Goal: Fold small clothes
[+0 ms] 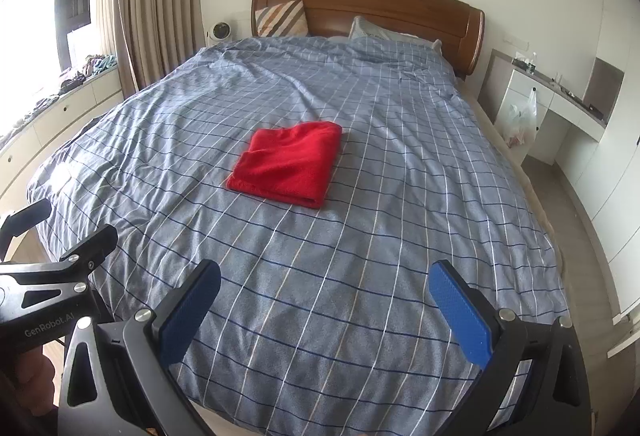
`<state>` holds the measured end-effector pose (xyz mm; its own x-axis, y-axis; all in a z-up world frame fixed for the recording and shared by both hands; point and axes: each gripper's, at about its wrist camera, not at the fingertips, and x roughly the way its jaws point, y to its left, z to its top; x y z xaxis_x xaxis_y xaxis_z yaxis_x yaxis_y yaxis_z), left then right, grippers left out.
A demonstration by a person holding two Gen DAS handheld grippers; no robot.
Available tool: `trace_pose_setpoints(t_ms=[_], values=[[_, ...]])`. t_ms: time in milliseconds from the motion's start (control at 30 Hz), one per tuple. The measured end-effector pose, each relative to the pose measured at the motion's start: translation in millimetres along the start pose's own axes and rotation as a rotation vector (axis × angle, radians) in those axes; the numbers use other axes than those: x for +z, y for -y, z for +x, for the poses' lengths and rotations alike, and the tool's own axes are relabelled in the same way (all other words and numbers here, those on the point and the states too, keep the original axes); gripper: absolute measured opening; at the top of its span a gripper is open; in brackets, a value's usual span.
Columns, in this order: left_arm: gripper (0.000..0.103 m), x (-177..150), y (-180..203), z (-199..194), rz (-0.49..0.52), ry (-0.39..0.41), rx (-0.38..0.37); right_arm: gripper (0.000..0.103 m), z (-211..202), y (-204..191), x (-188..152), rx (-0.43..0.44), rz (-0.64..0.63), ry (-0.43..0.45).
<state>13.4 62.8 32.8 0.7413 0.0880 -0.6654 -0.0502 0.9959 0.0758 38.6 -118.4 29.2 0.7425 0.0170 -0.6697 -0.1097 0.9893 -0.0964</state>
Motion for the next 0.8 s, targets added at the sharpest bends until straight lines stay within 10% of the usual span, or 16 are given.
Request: trace_pose_setpoints(t_ms=[800], values=[[0.103,-0.8,-4.1,4.4,-0.033,-0.023,-0.011,0.102,0.6,1.3,-2.5,0.013,-0.006,-0.004]])
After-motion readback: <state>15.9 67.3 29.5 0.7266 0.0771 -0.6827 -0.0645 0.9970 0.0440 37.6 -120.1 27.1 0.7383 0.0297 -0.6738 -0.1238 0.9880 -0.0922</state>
